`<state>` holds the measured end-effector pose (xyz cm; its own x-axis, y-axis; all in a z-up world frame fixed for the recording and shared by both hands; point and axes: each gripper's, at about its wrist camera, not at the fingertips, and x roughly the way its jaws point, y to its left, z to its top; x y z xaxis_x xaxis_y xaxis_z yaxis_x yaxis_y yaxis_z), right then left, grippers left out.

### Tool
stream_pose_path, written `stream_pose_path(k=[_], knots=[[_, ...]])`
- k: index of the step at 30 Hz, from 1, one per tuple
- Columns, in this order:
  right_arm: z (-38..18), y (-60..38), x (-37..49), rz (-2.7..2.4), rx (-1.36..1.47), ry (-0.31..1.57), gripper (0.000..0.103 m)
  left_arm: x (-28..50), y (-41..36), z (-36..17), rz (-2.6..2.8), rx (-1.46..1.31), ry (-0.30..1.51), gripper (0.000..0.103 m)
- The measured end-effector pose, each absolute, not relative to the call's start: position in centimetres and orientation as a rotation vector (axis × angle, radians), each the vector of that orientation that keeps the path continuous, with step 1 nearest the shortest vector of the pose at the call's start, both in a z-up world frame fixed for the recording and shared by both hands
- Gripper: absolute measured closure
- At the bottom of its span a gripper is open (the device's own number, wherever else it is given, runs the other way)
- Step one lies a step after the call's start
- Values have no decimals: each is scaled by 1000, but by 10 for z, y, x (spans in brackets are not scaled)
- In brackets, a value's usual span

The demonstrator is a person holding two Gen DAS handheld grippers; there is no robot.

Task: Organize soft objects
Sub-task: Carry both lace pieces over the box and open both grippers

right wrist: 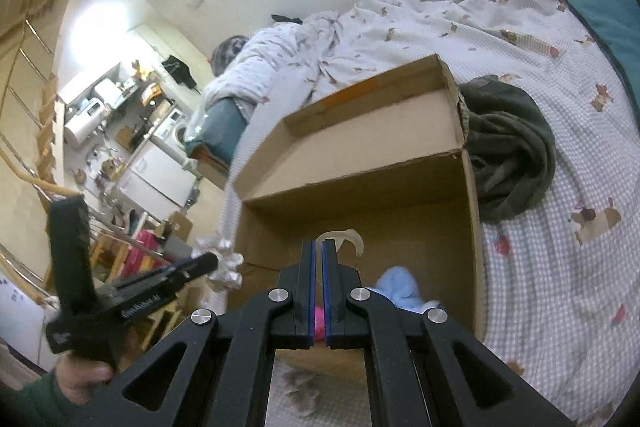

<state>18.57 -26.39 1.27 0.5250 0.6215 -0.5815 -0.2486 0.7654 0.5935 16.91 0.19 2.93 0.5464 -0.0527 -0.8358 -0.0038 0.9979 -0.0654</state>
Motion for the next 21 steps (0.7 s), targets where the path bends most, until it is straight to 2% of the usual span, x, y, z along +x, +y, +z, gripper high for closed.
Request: stream_pose_path(k=[7,21], knots=[[-28,-246,195,506,429,957,98,178,-7,-25,-27,-66,1076,94],[-41,-238,200,486,348,985,98,180,-17,-41,-72,-52,1107,94]])
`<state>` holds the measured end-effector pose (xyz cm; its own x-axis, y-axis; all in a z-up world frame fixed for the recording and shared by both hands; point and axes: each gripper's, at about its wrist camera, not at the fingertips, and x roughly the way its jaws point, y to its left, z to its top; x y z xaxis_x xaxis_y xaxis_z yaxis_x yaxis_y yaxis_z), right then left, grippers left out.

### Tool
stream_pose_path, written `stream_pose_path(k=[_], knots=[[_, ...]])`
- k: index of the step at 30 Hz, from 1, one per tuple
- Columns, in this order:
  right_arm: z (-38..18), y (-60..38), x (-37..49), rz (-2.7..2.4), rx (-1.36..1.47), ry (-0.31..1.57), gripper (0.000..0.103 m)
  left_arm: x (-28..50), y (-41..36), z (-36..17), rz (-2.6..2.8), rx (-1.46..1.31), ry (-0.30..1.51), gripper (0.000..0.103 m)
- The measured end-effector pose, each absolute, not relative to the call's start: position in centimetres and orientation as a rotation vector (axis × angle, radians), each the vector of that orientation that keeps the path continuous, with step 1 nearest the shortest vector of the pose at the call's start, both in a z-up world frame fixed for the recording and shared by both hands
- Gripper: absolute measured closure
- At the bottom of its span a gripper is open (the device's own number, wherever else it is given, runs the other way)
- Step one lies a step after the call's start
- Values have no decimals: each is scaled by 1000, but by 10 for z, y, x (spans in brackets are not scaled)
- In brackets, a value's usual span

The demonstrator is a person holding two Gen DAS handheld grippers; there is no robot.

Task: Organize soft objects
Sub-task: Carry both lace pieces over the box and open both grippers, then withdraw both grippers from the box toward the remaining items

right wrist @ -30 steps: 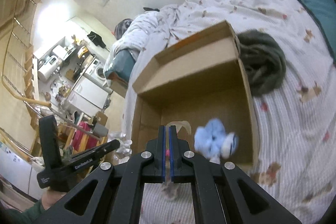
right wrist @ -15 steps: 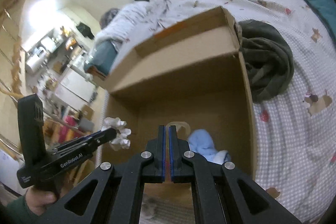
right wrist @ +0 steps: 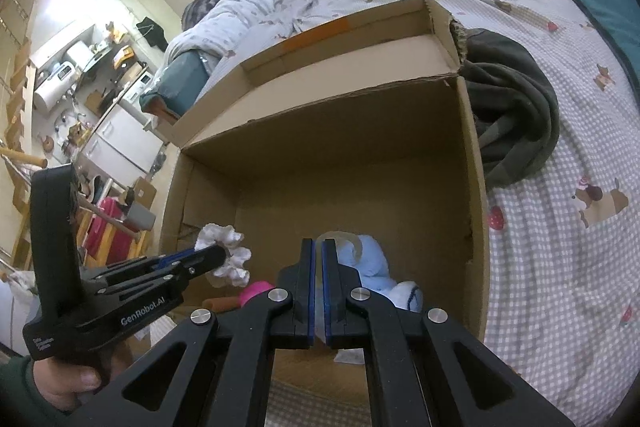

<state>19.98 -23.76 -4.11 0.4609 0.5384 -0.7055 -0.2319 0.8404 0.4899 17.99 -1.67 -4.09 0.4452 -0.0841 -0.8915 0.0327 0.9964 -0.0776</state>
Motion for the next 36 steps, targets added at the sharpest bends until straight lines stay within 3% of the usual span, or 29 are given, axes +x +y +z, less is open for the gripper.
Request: stream_pose_path(k=[9,14,16,18,21,24,25,26,27,36], knots=[[-43,-235,199,481,342,989,98,179,-14,-39,-60,-65,1094,91],[-44,-235,199,473,346,989,98,180,-13,-42,-40,-51,1115,75],[-44,-236,199,470,354,993,97,179,-13,-41,-34,-45,1110,57],[-45,-237,199,466,363,995,97,178,-13,-38,-24,-37,1094,49],[-45,-237,199,455,355,992,96,178,-14,-36,-24,-30,1082,46],[-45,-237,199,448,355,991,83,179,-13,-37,-22,-34,1089,45],[-45,-238,200,445,361,991,66,179,-12,-37,-22,-37,1093,45],[-44,-239,200,443,369,987,41,179,-12,-38,-22,-41,1096,45],[-43,-241,199,439,380,978,32,180,-11,-38,-21,-42,1097,45],[-41,-247,199,422,409,959,28,180,-13,-39,-16,-37,1101,45]])
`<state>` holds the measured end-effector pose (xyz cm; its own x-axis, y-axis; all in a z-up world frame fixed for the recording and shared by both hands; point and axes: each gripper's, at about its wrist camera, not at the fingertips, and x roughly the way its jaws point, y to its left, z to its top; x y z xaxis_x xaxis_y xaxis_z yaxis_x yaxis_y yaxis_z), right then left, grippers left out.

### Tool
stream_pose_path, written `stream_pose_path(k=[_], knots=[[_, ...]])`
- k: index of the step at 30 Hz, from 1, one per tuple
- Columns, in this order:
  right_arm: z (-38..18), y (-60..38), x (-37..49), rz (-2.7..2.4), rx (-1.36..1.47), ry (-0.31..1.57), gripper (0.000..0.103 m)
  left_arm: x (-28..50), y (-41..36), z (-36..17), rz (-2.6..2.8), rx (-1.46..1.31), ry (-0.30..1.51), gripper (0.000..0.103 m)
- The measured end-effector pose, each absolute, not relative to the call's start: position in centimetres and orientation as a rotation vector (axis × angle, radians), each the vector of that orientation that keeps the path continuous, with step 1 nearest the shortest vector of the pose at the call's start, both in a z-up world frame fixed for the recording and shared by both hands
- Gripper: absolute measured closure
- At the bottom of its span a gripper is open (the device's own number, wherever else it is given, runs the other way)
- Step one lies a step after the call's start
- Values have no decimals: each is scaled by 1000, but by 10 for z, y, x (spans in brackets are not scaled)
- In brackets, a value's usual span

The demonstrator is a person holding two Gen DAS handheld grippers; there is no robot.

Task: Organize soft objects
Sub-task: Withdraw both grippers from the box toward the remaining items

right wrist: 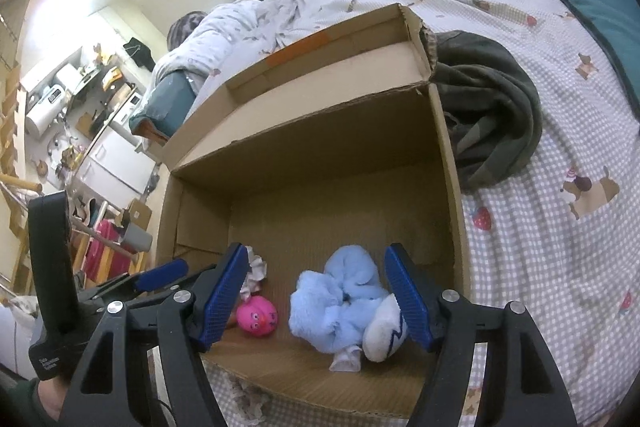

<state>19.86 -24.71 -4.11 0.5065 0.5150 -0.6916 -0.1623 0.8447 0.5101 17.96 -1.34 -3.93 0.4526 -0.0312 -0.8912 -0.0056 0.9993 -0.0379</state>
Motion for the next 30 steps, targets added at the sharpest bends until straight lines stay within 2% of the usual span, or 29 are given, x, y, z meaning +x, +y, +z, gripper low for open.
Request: stream_pose_path(k=[13,30], knots=[[-40,-247,198,413,399,953,28,176,-10,-34,0,-37,1087,45],[-24,-262,157,369,368,926,28,118,32,2,60,-146,1010,45]])
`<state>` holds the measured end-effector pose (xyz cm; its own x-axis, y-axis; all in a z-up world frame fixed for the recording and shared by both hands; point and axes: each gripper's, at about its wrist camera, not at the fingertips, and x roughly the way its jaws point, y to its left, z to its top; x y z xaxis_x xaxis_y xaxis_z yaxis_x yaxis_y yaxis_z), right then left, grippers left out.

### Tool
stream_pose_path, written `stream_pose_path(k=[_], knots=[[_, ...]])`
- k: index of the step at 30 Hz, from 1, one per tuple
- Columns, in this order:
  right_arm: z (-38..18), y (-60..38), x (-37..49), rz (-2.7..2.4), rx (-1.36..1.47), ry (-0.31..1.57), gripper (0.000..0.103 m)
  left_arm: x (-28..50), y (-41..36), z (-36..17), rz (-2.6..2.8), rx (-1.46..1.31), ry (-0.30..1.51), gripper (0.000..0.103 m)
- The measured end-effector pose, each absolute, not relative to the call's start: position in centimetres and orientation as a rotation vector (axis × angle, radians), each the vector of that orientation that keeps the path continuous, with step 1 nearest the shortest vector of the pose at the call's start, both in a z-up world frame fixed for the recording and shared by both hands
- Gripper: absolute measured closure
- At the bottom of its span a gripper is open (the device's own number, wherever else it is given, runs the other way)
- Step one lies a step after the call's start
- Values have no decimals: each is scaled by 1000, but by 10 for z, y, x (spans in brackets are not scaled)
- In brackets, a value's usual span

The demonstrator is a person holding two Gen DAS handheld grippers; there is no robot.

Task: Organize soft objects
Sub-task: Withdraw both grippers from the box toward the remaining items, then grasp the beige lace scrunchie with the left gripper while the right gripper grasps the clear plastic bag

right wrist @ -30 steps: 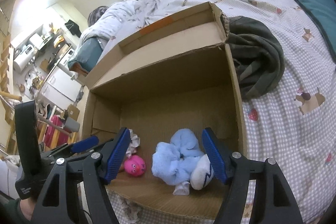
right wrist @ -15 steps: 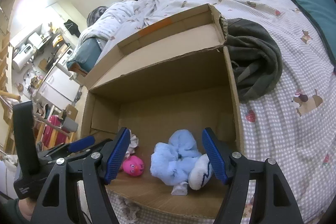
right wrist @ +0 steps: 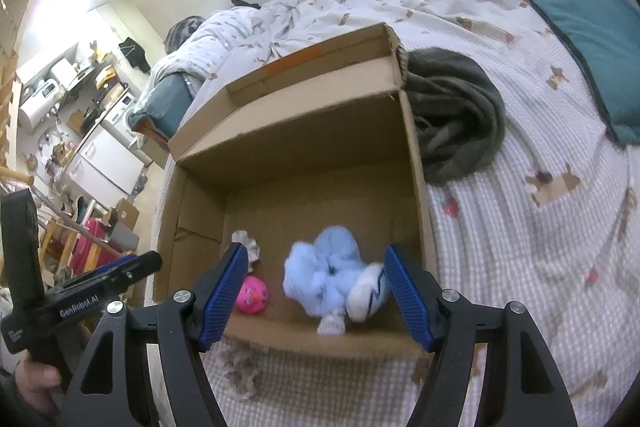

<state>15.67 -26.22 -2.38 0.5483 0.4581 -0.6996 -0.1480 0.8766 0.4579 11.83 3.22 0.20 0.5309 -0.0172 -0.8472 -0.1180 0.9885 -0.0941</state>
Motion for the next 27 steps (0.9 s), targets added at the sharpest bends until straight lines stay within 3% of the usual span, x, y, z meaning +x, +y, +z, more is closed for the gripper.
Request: stream_pose_path(k=[12,27], knots=[[-34,-256,102,381,412,964,28,67,58,-27,130,-252,1104,45],[-52,-245,104,364,406,1033,28,62,-30,-95,-111,-76,1362,45]])
